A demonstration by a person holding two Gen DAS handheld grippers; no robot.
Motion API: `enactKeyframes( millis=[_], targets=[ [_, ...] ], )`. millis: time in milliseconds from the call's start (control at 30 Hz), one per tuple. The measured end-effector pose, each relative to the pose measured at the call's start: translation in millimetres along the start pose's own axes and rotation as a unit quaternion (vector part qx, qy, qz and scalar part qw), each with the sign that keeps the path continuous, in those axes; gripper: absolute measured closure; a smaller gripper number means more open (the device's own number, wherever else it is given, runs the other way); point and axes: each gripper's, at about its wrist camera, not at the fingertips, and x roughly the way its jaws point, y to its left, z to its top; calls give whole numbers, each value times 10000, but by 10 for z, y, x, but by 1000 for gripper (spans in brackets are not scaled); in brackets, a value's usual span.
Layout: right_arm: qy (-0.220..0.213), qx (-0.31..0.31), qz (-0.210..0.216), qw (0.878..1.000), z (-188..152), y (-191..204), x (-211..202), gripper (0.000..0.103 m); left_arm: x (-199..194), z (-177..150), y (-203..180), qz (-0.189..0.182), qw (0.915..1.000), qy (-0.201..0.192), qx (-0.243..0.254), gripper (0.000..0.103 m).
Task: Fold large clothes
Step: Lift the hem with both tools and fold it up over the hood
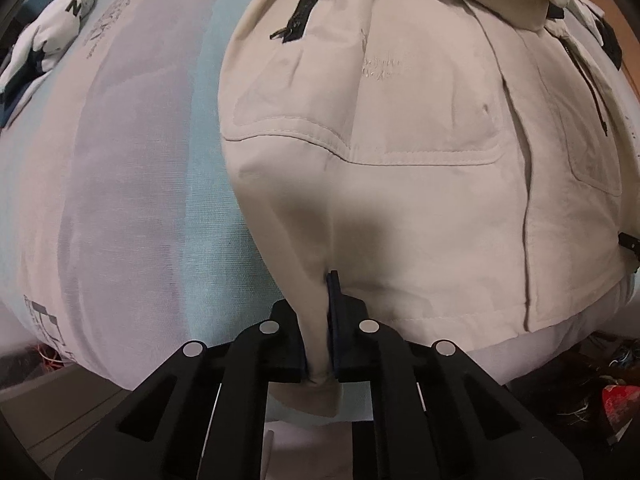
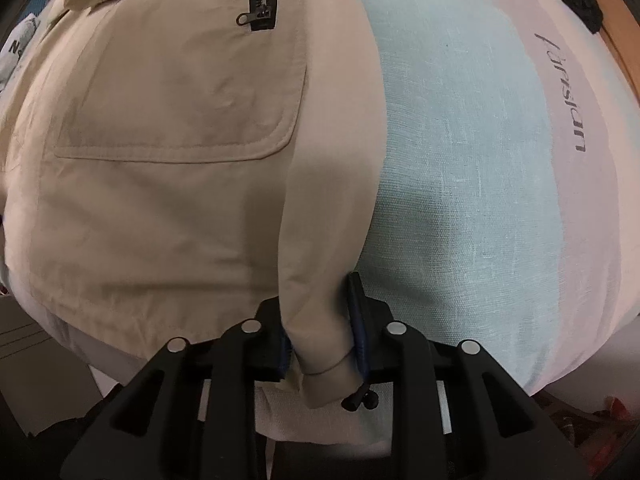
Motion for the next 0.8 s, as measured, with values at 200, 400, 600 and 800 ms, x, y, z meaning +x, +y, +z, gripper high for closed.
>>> enactKeyframes(
  millis=[200, 400, 600, 800],
  targets=[
    [74, 149, 357, 9992, 21, -86, -202, 92, -281, 50, -95, 157, 9997, -109, 139, 99],
    [136, 91, 569, 9982, 102, -106, -568, 93, -596, 105, -277, 262, 9986, -220, 398, 99],
    [194, -8, 849, 9962, 225, -113, -923, 93, -947, 170, -198, 231, 9979, -272, 532, 99],
    [254, -170, 1087, 9936, 396, -209, -1104, 93, -1156, 353, -112, 418, 9967, -262, 638, 99]
  ],
)
